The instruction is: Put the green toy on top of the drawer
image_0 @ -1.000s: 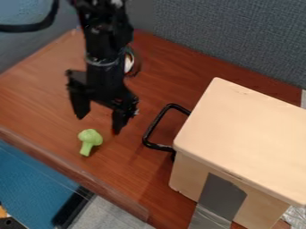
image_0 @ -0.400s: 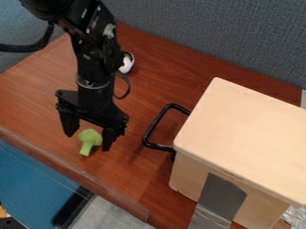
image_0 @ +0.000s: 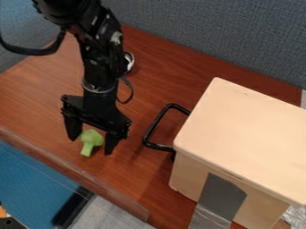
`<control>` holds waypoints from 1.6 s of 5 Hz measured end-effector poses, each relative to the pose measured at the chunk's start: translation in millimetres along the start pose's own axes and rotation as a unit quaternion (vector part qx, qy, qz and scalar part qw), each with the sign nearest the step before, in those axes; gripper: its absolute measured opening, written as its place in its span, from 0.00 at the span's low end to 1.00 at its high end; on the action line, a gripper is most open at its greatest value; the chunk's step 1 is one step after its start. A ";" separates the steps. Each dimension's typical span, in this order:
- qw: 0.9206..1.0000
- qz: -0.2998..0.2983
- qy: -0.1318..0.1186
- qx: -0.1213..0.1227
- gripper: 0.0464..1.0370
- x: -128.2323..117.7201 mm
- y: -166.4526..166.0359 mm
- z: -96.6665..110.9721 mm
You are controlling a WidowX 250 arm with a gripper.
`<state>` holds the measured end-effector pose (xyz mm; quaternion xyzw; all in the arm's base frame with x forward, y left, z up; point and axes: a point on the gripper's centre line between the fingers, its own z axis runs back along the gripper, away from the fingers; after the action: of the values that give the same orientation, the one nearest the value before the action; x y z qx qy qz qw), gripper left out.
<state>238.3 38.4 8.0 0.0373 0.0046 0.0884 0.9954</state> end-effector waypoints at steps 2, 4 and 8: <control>0.999 0.006 0.031 0.020 0.93 2.1 2.3 -10.3; 1.000 0.009 0.029 0.007 0.59 7.8 -1.9 -6.2; 0.992 -0.049 -0.093 -0.068 0.59 40.0 -82.8 105.7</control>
<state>293.9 -43.6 107.0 -0.0223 -0.0917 0.0362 0.9949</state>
